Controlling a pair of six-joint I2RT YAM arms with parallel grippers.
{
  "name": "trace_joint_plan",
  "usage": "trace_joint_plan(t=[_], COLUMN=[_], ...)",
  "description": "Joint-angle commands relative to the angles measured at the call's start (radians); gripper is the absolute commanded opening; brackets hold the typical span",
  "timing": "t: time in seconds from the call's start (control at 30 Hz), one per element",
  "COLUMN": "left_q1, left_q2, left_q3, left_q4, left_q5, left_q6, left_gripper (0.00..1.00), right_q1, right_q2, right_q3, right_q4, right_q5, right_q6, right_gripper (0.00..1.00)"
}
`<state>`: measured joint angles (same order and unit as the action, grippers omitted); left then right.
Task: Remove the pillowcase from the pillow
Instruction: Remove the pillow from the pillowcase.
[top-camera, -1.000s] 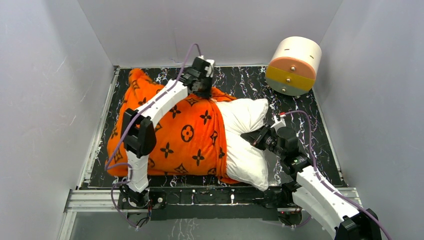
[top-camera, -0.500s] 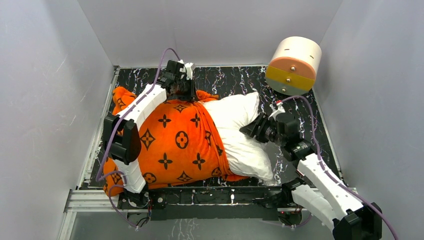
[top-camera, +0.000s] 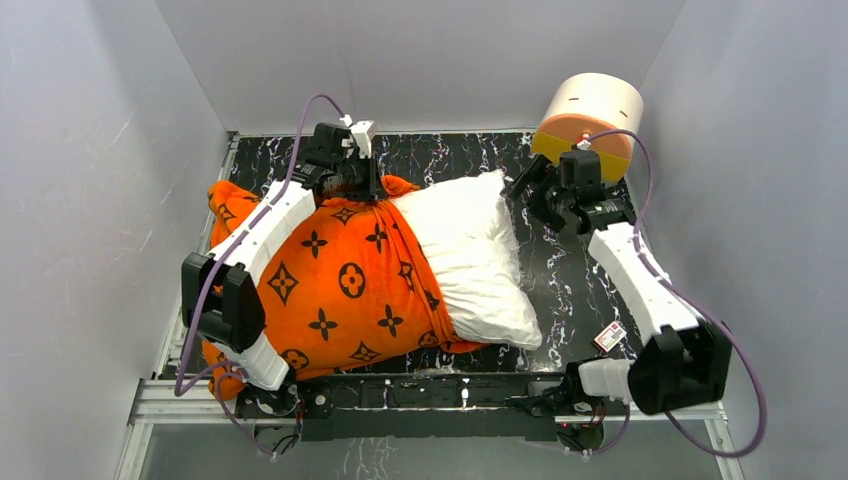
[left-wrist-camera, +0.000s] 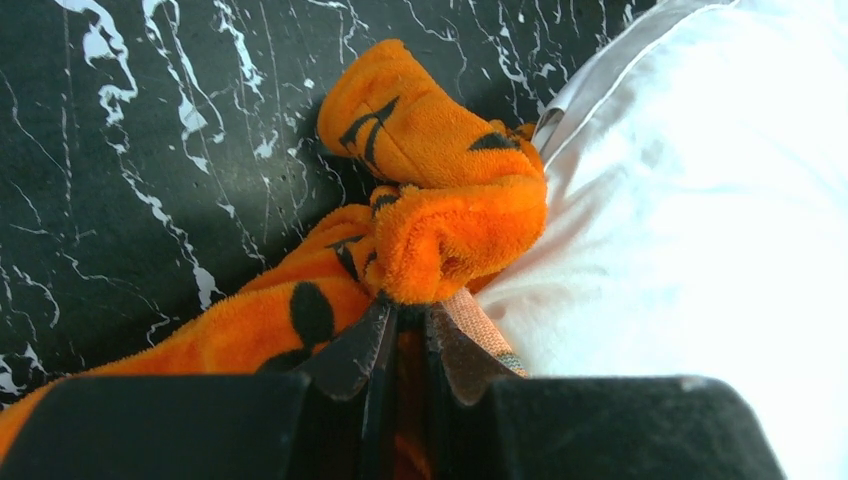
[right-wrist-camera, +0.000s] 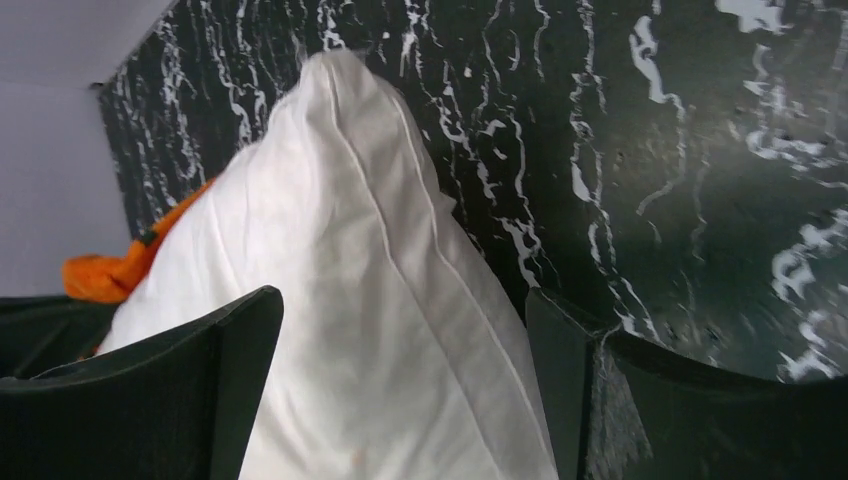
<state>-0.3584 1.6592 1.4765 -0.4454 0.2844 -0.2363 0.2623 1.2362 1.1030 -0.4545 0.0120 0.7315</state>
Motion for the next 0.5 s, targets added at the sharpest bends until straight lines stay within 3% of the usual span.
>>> trace_joint_plan(t=[0.0,0.1,0.17,0.3,0.4,0.47], left_q1=[0.007,0.006,0.003,0.004,0.003,0.015], left_q2=[-0.121,-0.147,-0.152,-0.167,-0.208,-0.230], left_q3=[-0.027,-0.042,-0.053,-0.088,-0.120,-0.128], left_q4=[-0.010,-0.009,-0.002,-0.006,-0.039,-0.082], left_q5=[0.063,0.072,0.092,0.085,-0.098,-0.298], left_q6=[-0.029,-0.043,-0.054,-0.040,-0.038,-0.043], left_gripper=[0.00,0.00,0.00,0.00,0.00,0.00], right_q1=[-0.040,-0.018,0.041,0.053,-0.080,-0.193], right_q2=[0.154,0.301,0.352,0.364,0.293,0.231], right_q3=[0.036,0.071,0.078,0.085,0.009,-0.040], right_q4=[0.276,0.424,0.491,0.364,0.339,0.338], right_q5=[-0.269,-0.484,-0.512,-0.392,-0.343,-0.355], right_q6=[0.142,0.162,0.143,0.097,0.103,0.106], right_gripper=[0.99,0.99,0.99,0.55,0.06,0.00])
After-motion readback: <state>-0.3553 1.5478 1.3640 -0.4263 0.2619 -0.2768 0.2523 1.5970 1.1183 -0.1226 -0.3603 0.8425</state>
